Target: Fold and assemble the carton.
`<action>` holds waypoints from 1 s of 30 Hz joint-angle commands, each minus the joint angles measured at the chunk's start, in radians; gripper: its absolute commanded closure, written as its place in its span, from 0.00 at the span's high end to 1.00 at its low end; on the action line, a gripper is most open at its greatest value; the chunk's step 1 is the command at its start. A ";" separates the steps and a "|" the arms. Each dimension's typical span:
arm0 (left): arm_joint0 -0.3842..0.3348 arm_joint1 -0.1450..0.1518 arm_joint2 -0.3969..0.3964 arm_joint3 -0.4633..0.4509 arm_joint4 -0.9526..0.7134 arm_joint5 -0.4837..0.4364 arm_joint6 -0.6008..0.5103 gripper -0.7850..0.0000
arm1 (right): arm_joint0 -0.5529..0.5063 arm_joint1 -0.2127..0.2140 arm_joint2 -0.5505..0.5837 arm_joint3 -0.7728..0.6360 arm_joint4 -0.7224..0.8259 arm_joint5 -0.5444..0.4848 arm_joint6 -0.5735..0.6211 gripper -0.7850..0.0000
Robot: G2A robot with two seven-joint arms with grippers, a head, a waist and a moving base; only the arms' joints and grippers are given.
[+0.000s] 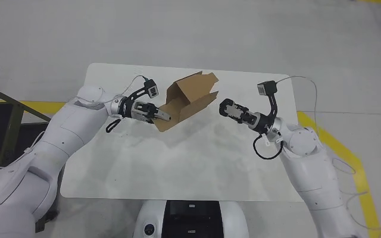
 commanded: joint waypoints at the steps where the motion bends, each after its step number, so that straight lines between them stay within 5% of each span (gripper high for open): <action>1: 0.001 0.005 -0.002 -0.024 0.050 0.016 -0.008 0.00 | 0.014 0.003 0.008 0.018 0.015 0.013 0.030 1.00; 17: -0.011 0.090 0.106 -0.182 0.035 -0.021 -0.008 0.00 | 0.128 0.004 -0.017 0.224 0.199 0.069 0.216 1.00; 23: -0.053 0.104 0.177 -0.182 0.023 -0.032 -0.008 0.00 | 0.152 0.004 -0.026 0.245 0.244 0.077 0.279 0.82; 30: -0.093 0.111 0.232 -0.171 -0.004 -0.033 -0.008 0.00 | 0.151 0.009 -0.027 0.238 0.246 0.102 0.307 0.73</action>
